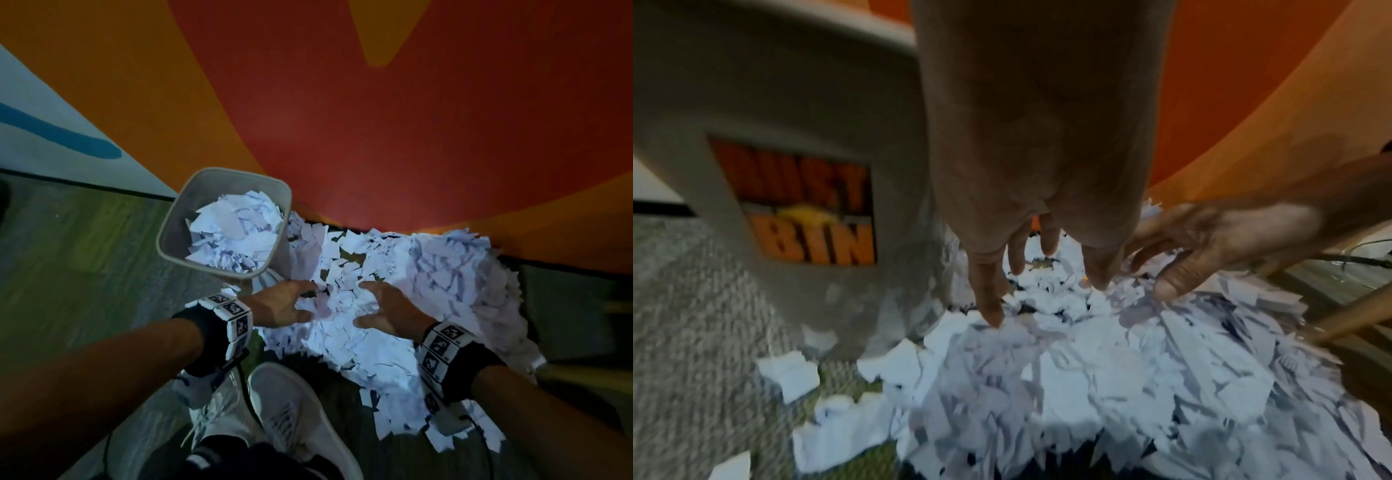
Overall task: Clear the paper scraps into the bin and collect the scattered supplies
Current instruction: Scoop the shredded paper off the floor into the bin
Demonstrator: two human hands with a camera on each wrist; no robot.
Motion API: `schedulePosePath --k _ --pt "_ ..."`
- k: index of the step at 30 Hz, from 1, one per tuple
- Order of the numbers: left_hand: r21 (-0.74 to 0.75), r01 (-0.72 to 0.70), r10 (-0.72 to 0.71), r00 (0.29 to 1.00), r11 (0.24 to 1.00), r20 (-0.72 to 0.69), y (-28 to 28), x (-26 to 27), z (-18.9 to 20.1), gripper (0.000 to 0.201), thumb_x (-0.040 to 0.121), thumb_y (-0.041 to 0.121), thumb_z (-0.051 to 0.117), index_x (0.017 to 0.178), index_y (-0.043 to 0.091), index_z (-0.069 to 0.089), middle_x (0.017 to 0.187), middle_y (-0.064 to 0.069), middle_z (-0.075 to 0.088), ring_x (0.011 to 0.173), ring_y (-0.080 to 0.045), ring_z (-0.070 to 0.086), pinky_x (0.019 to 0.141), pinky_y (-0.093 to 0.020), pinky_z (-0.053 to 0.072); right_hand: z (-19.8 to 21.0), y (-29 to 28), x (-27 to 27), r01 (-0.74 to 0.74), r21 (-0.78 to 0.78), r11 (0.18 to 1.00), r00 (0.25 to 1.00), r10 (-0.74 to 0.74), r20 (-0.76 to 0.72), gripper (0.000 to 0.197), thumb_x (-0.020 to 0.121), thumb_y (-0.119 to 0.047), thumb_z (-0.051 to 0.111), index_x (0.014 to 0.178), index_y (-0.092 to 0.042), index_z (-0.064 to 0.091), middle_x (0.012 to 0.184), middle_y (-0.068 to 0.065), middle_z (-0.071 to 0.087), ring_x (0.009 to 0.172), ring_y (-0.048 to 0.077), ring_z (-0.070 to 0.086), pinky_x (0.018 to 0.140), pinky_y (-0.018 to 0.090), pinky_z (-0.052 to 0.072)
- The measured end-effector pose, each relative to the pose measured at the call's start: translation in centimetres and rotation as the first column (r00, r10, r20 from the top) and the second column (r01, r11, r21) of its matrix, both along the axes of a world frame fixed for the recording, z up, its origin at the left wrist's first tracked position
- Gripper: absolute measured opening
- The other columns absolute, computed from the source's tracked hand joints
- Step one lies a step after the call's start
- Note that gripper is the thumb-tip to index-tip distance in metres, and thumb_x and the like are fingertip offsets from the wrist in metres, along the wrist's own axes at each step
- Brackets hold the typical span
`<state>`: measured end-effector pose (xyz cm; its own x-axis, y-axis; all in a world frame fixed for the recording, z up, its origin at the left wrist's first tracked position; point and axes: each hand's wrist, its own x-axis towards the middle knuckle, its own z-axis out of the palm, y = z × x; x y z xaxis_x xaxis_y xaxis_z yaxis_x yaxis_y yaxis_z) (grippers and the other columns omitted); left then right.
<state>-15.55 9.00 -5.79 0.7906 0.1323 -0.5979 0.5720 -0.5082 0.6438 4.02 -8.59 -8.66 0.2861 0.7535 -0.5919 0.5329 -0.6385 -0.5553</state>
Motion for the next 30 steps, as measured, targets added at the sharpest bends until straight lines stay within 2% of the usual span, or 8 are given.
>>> schedulePosePath --k 2,6,11,15,19,24,27,30 --pt "-0.023 -0.032 0.032 0.999 0.999 0.022 0.3 -1.0 -3.5 0.087 0.082 0.059 0.062 0.154 0.023 0.029 0.160 -0.001 0.029 0.146 -0.020 0.030 0.116 -0.041 0.033 -2.6 0.6 -0.6 -0.024 -0.024 0.999 1.000 0.024 0.000 0.102 0.069 -0.053 0.084 0.151 -0.023 0.031 0.155 0.007 0.032 0.145 0.027 0.028 0.115 0.046 0.032" --pt "0.091 0.039 -0.047 0.995 0.995 0.085 0.4 -2.0 -8.8 0.091 0.087 0.051 0.067 0.158 0.020 0.017 0.164 -0.003 0.017 0.150 -0.023 0.020 0.119 -0.037 0.025 -5.9 1.8 -1.6 -0.194 -0.142 0.971 0.970 0.211 0.119 0.115 0.065 -0.065 0.077 0.155 -0.037 0.010 0.163 0.004 0.003 0.150 0.033 -0.004 0.117 0.058 0.021" --pt "0.244 0.079 -0.090 0.996 0.966 0.030 -0.1 -1.8 -11.7 0.106 0.072 0.072 0.056 0.154 0.044 -0.004 0.165 -0.003 0.000 0.150 -0.035 0.005 0.117 -0.055 0.022 -7.7 3.5 -3.4 -0.290 -0.229 0.929 0.926 0.333 0.180 0.118 0.068 -0.055 0.080 0.154 -0.041 0.001 0.163 0.007 -0.014 0.149 0.039 -0.013 0.114 0.062 0.021" --pt "0.297 0.046 0.005 0.986 0.954 -0.169 -1.7 -0.4 -13.2 0.119 0.072 0.056 0.080 0.155 0.045 -0.004 0.164 -0.002 -0.015 0.150 -0.037 -0.011 0.113 -0.069 0.022 -9.0 4.0 -4.0 -0.335 -0.247 0.909 0.863 0.401 0.308 0.104 0.071 -0.047 0.078 0.151 -0.034 0.014 0.157 0.013 0.007 0.143 0.040 0.010 0.106 0.058 0.037" --pt "0.484 0.117 0.001 0.972 0.867 -0.237 -2.8 -0.1 -14.4 0.107 0.071 0.055 0.080 0.152 0.040 0.013 0.159 -0.002 0.000 0.147 -0.037 0.005 0.107 -0.066 0.034 -9.3 4.1 -4.2 -0.308 -0.154 0.939 0.857 0.344 0.384 0.062 0.079 -0.019 0.070 0.134 -0.025 0.041 0.133 0.011 0.033 0.125 0.032 0.034 0.090 0.049 0.048" --pt "0.474 0.014 -0.003 1.000 0.880 -0.025 -2.0 -0.9 -13.1 0.058 0.090 0.017 0.061 0.142 0.022 0.036 0.132 -0.012 0.038 0.123 -0.032 0.040 0.093 -0.045 0.051 -8.8 4.5 -3.3 -0.186 -0.068 0.980 0.963 0.196 0.186 0.050 0.086 -0.006 0.063 0.133 -0.019 0.055 0.131 0.013 0.046 0.122 0.031 0.047 0.100 0.037 0.043" --pt "0.359 -0.128 0.088 0.988 0.925 0.125 -1.2 -1.4 -10.7 0.051 0.092 0.020 0.065 0.139 0.020 0.046 0.134 -0.011 0.046 0.119 -0.030 0.049 0.097 -0.044 0.050 -6.9 4.4 -2.4 -0.098 0.008 0.995 0.989 0.096 0.115 0.048 0.086 -0.013 0.072 0.131 -0.013 0.057 0.129 0.015 0.053 0.111 0.024 0.053 0.086 0.022 0.036" --pt "0.260 -0.182 0.120 0.964 0.948 0.238 -0.5 -1.7 -7.0 0.043 0.091 0.025 0.065 0.131 0.020 0.052 0.132 -0.008 0.051 0.116 -0.026 0.054 0.097 -0.042 0.049 -3.4 4.5 -1.9 0.023 0.087 0.996 0.996 -0.030 0.082 0.045 0.079 -0.012 0.079 0.121 -0.007 0.065 0.115 0.008 0.063 0.106 0.022 0.059 0.086 0.026 0.044"
